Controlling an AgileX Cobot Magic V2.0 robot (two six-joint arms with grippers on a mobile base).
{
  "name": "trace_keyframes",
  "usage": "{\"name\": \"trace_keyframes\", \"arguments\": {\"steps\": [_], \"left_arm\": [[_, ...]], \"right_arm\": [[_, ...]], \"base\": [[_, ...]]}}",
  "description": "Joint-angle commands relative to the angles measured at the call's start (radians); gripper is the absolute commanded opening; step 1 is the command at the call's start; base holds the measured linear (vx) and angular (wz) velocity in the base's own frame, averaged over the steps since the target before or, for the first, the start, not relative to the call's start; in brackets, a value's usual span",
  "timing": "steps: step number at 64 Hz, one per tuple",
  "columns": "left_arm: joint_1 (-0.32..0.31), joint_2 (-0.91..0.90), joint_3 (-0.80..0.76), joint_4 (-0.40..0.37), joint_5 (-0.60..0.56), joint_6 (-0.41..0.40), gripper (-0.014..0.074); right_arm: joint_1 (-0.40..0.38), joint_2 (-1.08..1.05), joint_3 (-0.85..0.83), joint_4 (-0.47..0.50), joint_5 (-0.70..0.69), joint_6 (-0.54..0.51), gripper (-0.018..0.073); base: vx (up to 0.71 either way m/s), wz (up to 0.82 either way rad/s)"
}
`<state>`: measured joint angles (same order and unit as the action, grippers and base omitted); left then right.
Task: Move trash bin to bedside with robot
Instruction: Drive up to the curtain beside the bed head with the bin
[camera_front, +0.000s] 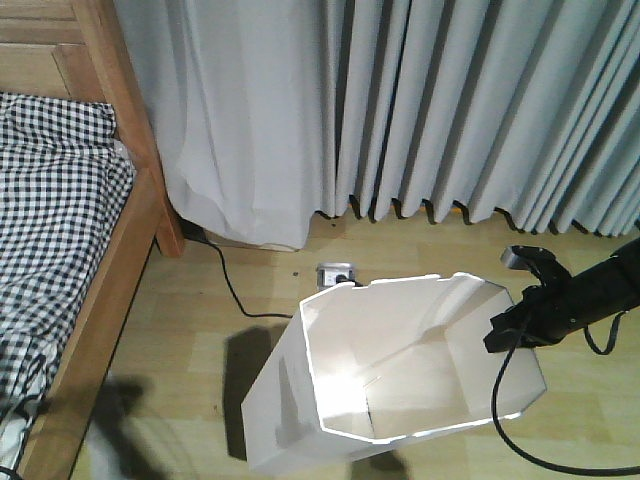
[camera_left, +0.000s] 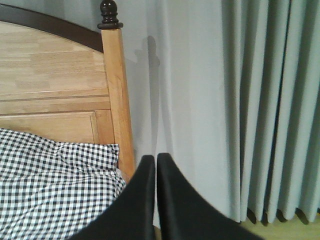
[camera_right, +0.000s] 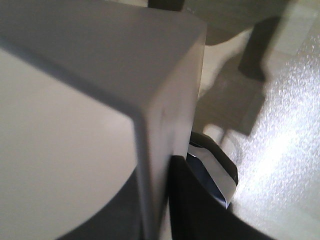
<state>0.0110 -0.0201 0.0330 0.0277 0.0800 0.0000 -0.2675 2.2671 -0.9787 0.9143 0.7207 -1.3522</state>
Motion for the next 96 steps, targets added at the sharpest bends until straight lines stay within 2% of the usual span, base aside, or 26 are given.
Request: {"name": "trace_keyframes", "arguments": {"steps": [1,96], "left_arm": [[-0.006,-0.008,0.012,-0.009,-0.074,-0.014,-0.0006],[-0.006,-0.008,0.012,-0.009,-0.074,-0.014,-0.0006]], "right_arm": [[-0.004,-0.069,-0.011,0.084,0.21,0.002,-0.0003],[-0.004,-0.069,-0.011,0.084,0.215,0.002,-0.0003]], "base": [[0.2,0.08],[0.15,-0.02]]}}
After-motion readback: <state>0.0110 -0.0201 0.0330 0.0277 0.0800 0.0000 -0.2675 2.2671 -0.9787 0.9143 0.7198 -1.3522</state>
